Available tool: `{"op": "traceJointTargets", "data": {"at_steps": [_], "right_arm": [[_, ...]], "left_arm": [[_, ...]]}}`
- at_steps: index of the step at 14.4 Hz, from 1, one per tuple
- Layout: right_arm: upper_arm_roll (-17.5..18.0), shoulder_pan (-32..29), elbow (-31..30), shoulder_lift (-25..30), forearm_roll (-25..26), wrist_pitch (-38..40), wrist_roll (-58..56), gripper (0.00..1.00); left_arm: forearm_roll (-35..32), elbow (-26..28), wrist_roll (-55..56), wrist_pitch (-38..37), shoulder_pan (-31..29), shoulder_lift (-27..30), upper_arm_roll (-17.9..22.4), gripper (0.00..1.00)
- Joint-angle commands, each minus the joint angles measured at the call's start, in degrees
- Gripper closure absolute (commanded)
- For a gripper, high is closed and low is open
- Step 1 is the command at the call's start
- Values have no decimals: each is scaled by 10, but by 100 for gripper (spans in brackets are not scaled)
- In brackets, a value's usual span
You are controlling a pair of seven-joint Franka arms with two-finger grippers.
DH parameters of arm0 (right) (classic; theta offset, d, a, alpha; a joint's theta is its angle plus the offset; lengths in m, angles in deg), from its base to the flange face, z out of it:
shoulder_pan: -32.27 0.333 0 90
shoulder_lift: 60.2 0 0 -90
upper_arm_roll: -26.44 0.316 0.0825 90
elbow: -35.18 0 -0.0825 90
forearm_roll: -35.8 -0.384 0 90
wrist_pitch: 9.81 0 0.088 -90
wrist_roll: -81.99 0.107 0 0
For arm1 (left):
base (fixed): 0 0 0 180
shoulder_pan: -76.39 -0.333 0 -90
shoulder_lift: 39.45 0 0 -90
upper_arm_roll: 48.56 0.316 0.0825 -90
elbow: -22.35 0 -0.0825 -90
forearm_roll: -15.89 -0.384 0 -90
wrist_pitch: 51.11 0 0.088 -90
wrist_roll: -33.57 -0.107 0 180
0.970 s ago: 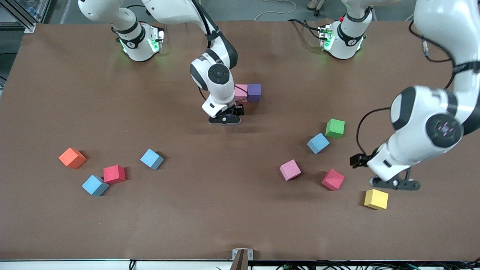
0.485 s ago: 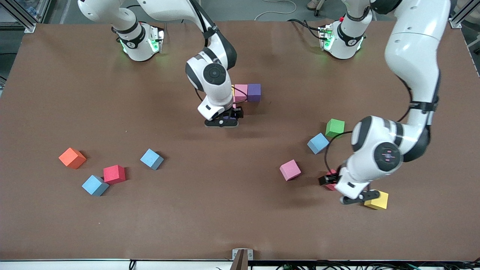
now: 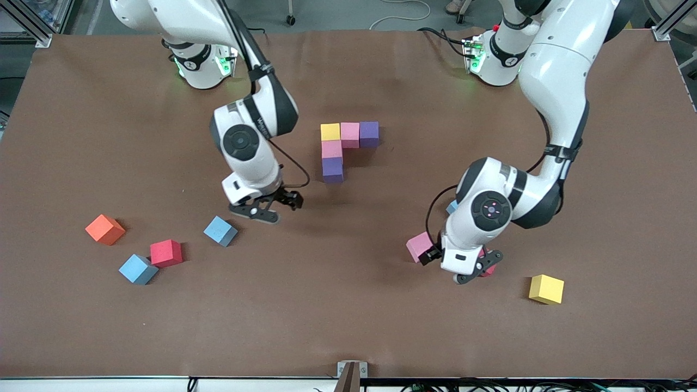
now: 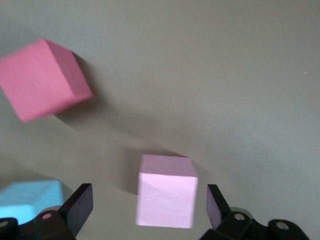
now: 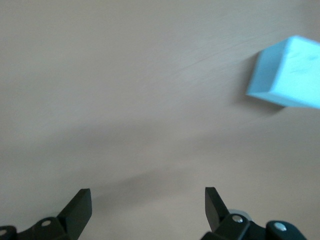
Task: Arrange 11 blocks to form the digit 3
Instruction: 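Grasp the pink cube with the left gripper while the right gripper grasps blue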
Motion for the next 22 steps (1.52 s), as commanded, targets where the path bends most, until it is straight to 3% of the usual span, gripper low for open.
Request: {"op": "traceJointTargets", "data": {"at_steps": [1,4,10,14,16,17,21,22], "right_arm": [[-38,-4,-23,16,-5,25,11,0],[-72,-27,-54,20,-8,15,6,0],[-70,-92,-83,26,-11,-35,-58,0],[-66,-96,-83,3,-16,-96,-59,0],[-51,-103,-82,-16,-62,-114,-62,0],[-44,-106,-80,-24,-69,-116,-69,0],[-30,-119,-73,-48,-70,-117,-80,0],[-29,-123,-70,-48,-70,-116,-93,0]], "left_arm": [[-12,-9,34,25,17,-25,5,0],[-12,-8,34,55,26,-33,5,0],[-62,11,29,51,25,-38,5,0],[-63,11,21,49,25,-38,5,0],[-63,11,17,49,25,-50,5,1],[-63,11,17,50,24,-53,5,8],[-59,11,37,33,26,-44,3,69],[-59,11,66,24,31,-37,3,78]]}}
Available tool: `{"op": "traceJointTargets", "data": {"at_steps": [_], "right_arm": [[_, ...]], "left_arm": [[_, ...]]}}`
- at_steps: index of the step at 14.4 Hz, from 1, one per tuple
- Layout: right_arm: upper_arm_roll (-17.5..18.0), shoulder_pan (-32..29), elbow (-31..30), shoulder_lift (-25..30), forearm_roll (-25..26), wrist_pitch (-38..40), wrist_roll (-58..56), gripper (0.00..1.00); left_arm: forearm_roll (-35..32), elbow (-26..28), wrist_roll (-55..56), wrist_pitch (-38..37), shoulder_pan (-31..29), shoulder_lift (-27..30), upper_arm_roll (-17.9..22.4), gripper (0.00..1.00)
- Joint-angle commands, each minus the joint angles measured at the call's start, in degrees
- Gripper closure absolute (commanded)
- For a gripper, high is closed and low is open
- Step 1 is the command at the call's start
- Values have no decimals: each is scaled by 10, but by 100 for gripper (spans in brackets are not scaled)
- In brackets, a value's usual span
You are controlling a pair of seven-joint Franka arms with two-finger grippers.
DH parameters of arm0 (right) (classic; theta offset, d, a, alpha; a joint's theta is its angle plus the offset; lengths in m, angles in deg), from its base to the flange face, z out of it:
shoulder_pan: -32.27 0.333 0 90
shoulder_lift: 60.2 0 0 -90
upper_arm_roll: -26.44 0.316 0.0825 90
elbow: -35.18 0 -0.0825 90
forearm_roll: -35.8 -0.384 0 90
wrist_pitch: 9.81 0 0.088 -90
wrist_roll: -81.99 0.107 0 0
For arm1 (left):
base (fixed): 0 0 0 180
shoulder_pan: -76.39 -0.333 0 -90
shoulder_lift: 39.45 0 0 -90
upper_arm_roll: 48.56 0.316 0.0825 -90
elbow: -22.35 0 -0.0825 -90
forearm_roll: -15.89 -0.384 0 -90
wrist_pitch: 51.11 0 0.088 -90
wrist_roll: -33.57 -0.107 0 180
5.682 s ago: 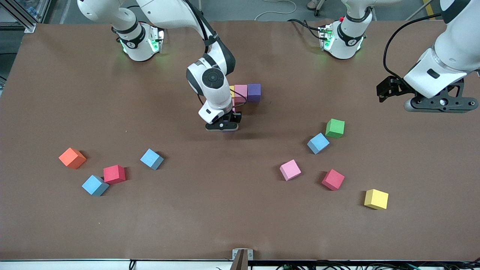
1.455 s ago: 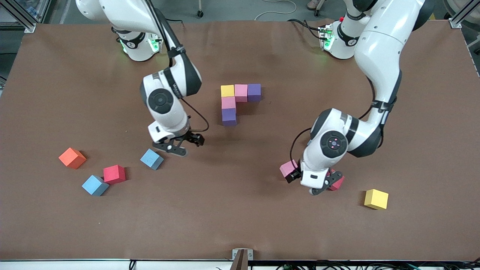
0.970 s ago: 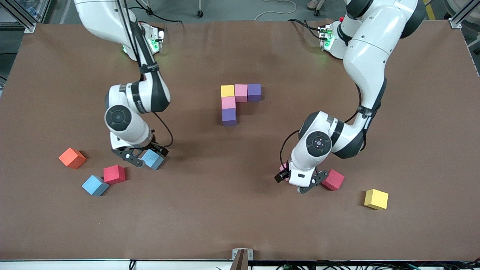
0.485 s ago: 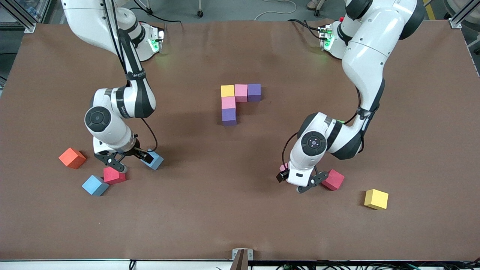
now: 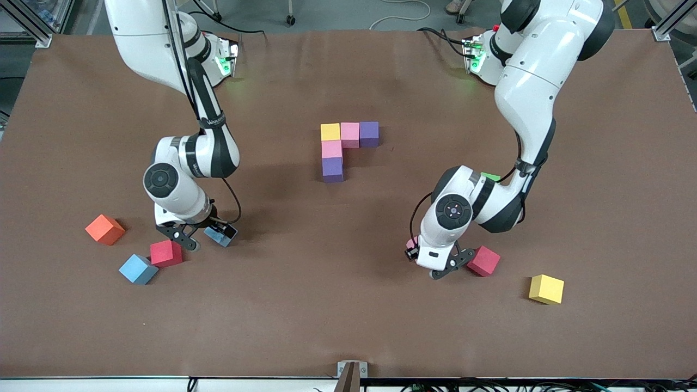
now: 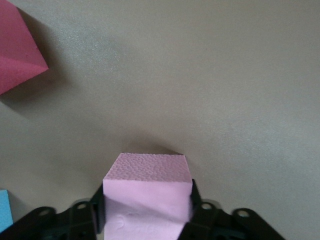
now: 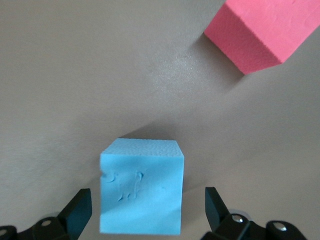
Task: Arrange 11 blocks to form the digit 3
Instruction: 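Grasp the pink cube with the left gripper while the right gripper grasps blue, then place the light pink cube onto the cube column with the left gripper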
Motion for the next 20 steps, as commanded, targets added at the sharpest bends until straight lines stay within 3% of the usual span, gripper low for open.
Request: {"op": "traceJointTargets", "data": {"at_steps": [1,7,13,16,20], "right_arm": [[14,-24,6,2,-15,-1,-39,0],[14,-26,21,-17,-17,-1,-39,0],[21,-25,30,-27,-40,-1,-42,0],[21,-26,35,-26,-39,4,-51,1],[21,-26,35,-30,-39,3,-55,3]], "left_arm": [[-8,-1,75,-29,16,18,0,81],[-8,0,351,-125,75,43,-10,79],[-11,35,713,-125,102,61,-61,79],[-11,57,817,-123,132,63,-63,79],[-10,127,854,-99,154,104,-72,80]]}}
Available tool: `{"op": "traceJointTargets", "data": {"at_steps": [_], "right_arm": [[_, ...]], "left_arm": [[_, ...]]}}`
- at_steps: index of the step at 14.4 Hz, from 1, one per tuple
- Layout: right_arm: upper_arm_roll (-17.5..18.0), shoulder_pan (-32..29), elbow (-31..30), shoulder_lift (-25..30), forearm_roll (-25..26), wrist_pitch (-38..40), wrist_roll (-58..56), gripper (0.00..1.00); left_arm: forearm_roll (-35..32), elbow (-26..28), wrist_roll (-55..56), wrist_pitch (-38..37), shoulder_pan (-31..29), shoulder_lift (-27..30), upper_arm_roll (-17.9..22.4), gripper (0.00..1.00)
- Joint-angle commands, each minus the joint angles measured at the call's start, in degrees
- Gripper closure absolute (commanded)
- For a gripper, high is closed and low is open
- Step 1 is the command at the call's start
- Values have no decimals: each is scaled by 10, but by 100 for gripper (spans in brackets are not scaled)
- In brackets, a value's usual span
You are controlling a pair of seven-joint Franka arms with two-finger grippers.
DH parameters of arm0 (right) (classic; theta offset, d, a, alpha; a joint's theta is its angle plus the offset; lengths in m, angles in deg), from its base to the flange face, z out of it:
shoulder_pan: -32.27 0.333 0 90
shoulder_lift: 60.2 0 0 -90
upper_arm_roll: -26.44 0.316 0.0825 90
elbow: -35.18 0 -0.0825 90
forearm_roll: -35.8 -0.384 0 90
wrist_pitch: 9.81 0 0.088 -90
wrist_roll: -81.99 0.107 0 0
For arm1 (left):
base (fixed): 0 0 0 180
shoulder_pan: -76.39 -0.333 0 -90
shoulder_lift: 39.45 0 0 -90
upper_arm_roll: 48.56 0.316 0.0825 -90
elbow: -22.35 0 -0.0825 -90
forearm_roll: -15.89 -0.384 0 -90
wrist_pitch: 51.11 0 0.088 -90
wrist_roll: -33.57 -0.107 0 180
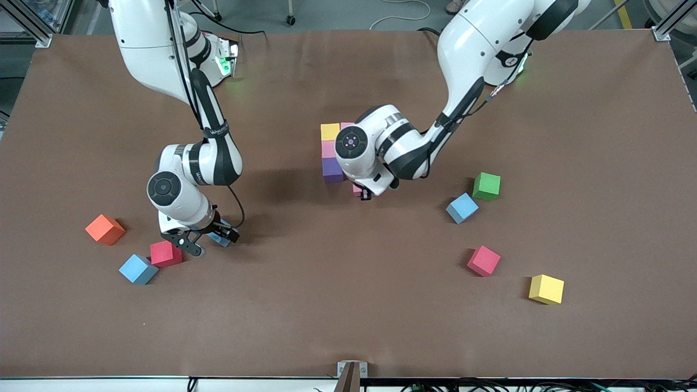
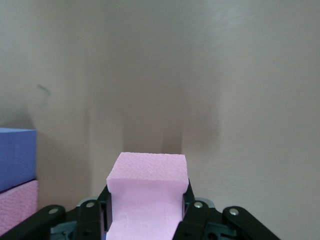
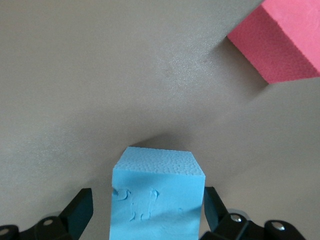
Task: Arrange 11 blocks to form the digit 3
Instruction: 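Place the light pink cube onto the cube column with the left gripper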
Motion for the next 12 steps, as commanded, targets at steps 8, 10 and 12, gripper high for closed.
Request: {"op": "traceJointTargets", "data": {"at_steps": [8,10,12], "right_arm": [[6,-10,7,-8,-16,4,-19,24],[6,-10,7,-8,-16,4,-19,24],[6,-10,8,-8,-16,4,-19,25]], "left_arm": [[-9,176,60,148,10,87,-14,80],[-9,171,58,164,5,84,-13,80],[-9,159,55,164,2,77,-13,80]]}}
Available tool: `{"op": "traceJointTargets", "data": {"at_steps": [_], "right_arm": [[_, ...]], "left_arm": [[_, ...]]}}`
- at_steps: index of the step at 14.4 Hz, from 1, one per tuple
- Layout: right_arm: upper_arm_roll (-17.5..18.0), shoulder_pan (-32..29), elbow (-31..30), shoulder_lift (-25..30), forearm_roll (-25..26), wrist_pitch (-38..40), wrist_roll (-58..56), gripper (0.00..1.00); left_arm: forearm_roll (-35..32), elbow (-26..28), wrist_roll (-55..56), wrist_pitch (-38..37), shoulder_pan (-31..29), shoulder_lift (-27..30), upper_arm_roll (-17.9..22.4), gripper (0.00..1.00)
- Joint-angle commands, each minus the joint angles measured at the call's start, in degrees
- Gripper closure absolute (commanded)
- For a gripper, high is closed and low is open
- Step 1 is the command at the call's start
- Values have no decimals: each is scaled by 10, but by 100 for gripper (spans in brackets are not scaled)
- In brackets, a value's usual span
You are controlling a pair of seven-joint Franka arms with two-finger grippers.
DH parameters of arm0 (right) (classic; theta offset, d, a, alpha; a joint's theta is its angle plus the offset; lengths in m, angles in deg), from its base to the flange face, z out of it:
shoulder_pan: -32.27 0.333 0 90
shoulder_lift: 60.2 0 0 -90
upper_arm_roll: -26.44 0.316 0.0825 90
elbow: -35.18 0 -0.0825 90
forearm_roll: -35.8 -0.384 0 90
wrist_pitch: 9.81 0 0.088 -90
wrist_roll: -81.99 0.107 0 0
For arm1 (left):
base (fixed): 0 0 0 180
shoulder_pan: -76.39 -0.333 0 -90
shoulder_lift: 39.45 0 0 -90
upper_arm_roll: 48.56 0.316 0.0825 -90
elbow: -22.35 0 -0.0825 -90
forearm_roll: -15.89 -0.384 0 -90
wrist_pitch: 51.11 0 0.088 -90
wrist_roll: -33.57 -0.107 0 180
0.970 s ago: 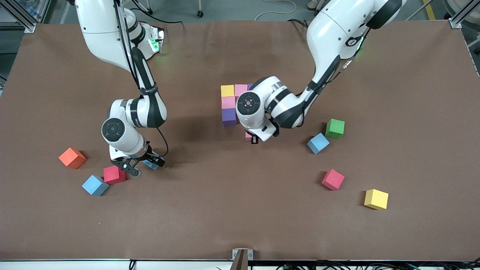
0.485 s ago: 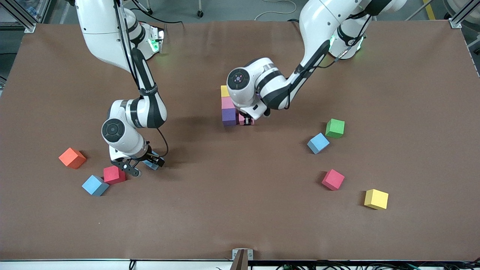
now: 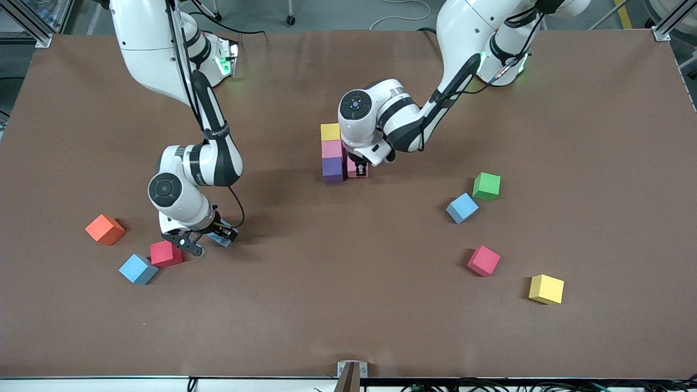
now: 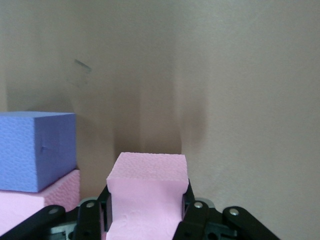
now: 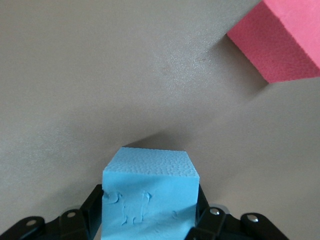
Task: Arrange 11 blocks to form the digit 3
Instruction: 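Place the light pink cube onto the cube column with the left gripper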
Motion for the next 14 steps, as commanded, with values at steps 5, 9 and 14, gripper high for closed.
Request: {"op": "traceJointTargets", "data": {"at_steps": [5,9,14], "right_arm": [[6,-10,13,-2,-15,4,-15,24],[6,-10,13,-2,-12,4,-17,28],[5,-8,17,-1,-12,17,-42,99]], "left_arm": [[-7,-19,13,7,0,-19,3,80],[-8,-27,26,7,3,-27,5,80],[-9,-44,34,7,5,-40,6,80]]}}
